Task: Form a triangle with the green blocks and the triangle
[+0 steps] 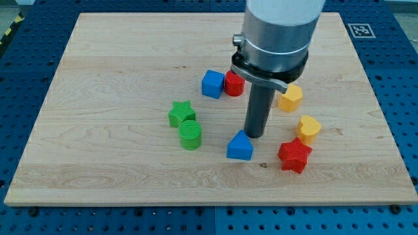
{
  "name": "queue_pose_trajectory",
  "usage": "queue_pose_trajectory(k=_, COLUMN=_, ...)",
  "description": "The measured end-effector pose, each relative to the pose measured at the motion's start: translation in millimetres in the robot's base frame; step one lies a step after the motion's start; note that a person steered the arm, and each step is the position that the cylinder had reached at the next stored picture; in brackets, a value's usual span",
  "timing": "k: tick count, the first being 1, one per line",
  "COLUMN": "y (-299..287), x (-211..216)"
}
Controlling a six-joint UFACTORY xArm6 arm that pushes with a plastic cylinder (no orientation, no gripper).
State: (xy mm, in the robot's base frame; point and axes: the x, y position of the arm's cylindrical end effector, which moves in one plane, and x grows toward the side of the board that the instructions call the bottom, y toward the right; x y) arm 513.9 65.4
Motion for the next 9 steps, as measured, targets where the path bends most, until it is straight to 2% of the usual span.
queue_pose_trajectory(k=6, y=-10, x=26)
queue_pose_trajectory(k=9, y=-38, x=14)
